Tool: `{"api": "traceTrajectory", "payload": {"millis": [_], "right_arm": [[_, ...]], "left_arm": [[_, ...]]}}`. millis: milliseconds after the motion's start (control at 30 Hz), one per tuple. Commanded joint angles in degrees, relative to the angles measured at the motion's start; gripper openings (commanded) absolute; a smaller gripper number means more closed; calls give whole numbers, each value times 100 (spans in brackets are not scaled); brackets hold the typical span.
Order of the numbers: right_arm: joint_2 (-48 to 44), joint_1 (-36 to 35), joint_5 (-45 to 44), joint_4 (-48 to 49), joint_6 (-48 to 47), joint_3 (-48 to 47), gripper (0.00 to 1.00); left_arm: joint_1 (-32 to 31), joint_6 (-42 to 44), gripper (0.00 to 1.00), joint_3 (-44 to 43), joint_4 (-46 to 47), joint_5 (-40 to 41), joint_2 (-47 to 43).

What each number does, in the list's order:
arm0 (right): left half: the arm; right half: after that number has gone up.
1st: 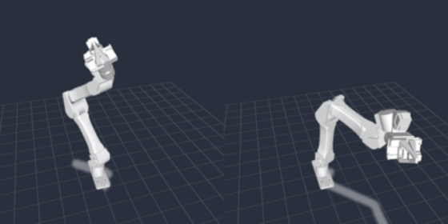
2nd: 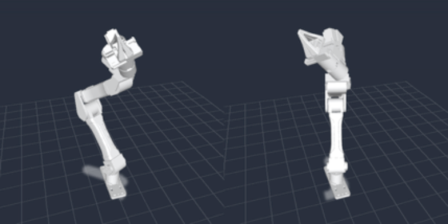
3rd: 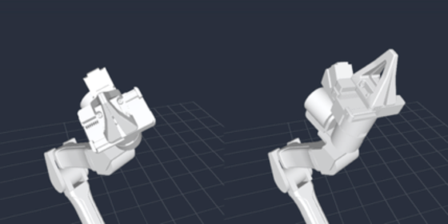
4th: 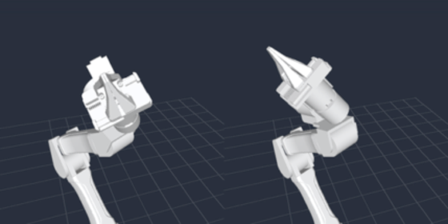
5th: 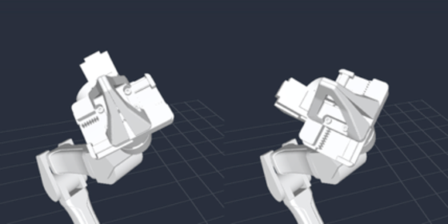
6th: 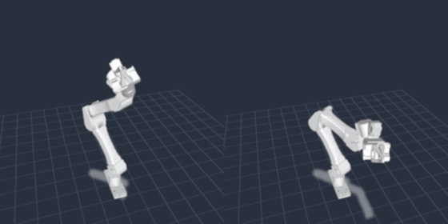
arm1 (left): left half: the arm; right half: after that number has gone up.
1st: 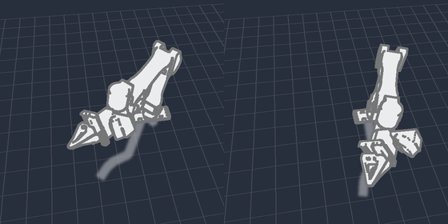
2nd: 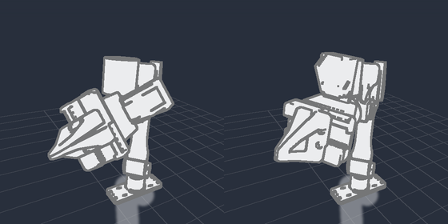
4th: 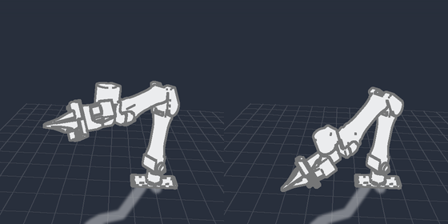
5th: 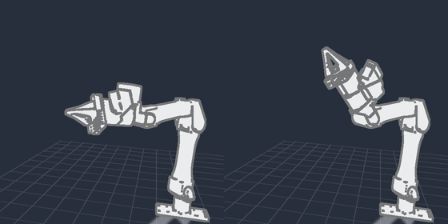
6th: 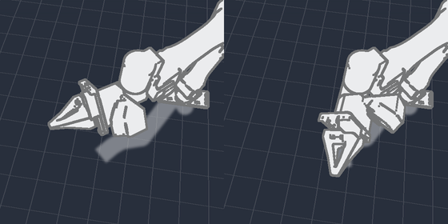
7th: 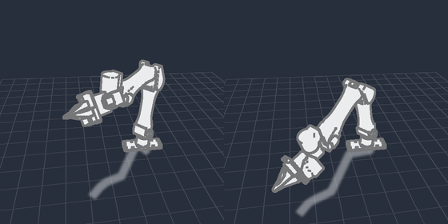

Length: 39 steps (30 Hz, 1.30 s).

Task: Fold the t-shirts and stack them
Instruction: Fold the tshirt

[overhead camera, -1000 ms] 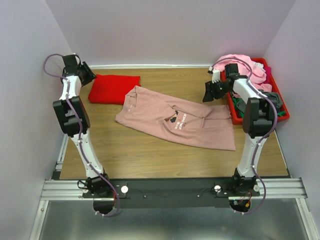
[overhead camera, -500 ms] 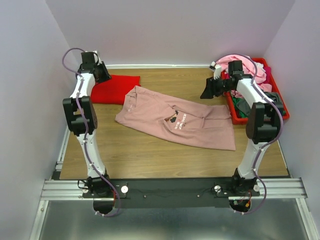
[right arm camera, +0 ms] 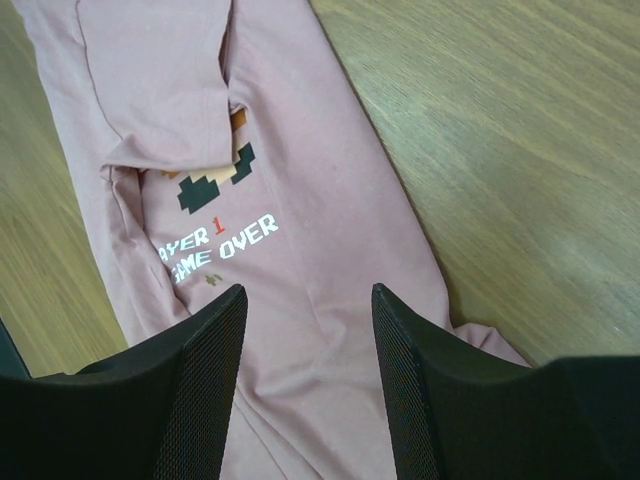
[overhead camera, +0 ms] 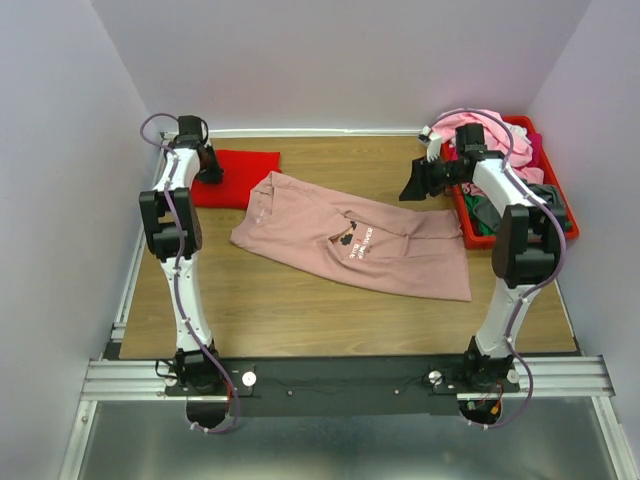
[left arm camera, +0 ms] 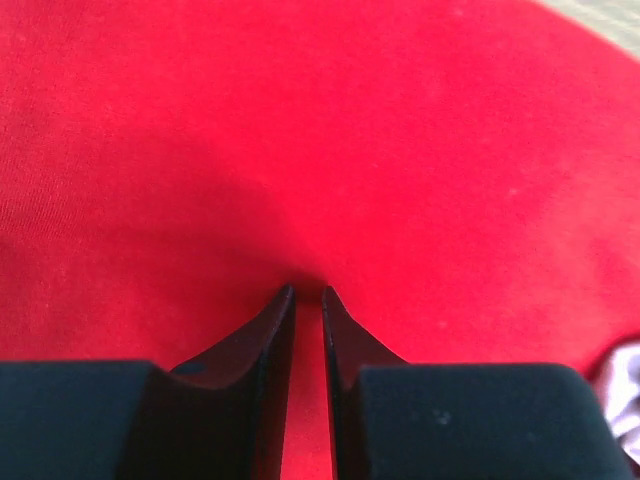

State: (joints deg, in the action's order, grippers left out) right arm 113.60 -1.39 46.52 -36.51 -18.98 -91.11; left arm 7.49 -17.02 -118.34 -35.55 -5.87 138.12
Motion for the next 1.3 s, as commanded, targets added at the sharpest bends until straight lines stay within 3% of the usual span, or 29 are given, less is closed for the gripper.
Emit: {"api": "traceTrajectory", "payload": {"millis": [0,733,1000,1133,1267], "right_arm": [[-277,33,199,30,9,93,61],[-541,33,419,13,9,234,61],[-541,25,358,13,-44,269,61],[-585,33,427,-14,-254,418,61],[-629,-80,455,-399,-1095,550,61]], "left_arm": [[104,-12,25,-356,-365,473,302],[798,-882,22,-1885,-637,332,1120],[842,-997,22,-1859,-445,-431,1103],[825,-953,28,-1876,-260,-880,700],[807,-926,44,-1781,-119,-978,-10]]}}
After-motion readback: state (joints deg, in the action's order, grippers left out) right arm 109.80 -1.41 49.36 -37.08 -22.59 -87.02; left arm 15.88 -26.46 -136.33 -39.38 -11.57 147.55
